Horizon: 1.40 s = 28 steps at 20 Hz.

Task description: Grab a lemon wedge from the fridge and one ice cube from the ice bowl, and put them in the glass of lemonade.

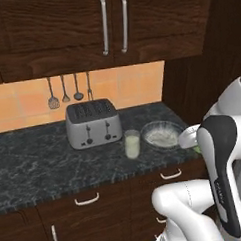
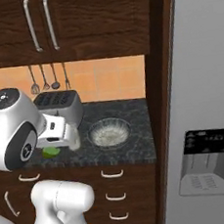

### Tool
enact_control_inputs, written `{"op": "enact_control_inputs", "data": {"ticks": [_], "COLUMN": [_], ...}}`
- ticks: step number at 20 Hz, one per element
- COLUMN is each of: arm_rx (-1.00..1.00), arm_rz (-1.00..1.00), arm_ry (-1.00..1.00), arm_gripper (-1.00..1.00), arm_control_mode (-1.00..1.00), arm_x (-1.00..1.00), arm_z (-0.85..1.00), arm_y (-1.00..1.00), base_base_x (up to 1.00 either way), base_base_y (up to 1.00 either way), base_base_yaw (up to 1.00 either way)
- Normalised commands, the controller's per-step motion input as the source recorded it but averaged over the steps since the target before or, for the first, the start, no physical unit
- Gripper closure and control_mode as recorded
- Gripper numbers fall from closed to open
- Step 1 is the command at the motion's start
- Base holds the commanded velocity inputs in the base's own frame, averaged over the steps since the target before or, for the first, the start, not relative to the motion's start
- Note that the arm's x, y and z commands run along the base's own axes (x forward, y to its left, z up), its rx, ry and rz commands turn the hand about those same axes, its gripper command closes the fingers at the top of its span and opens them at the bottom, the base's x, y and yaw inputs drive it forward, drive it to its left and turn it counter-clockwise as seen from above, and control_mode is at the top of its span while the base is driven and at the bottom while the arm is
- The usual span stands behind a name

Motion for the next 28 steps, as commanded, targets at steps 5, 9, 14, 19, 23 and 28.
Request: {"op": "enact_control_inputs", "data": {"ticks": [5, 9, 14, 19, 23, 28], "arm_rx": [0.0, 0.0, -0.02, 0.0, 0.0, 0.0], "arm_rz": [0.0, 0.0, 0.0, 0.0, -0.01, 0.0], "arm_ry": [0.0, 0.0, 0.18, 0.07, -0.09, -0.05], "arm_gripper": [1.0, 1.0, 1.0, 1.0, 1.0, 1.0], "arm_control_mode": [1.0, 1.0, -1.0, -1.0, -1.0, -1.0], "arm_x": [0.0, 0.0, 0.5, 0.58, 0.17, 0.3], "arm_z": [0.0, 0.0, -0.4, -0.4, -0.51, -0.35], "arm_y": [0.0, 0.0, 0.05, -0.01, -0.17, -0.02], "base_base_x": [0.6, 0.76, 0.13, 0.0, 0.0, 0.0], "base_base_y": [0.68, 0.31, 0.02, 0.0, 0.0, 0.0], "base_base_yaw": [0.0, 0.0, 0.0, 0.0, 0.0, 0.0]}}
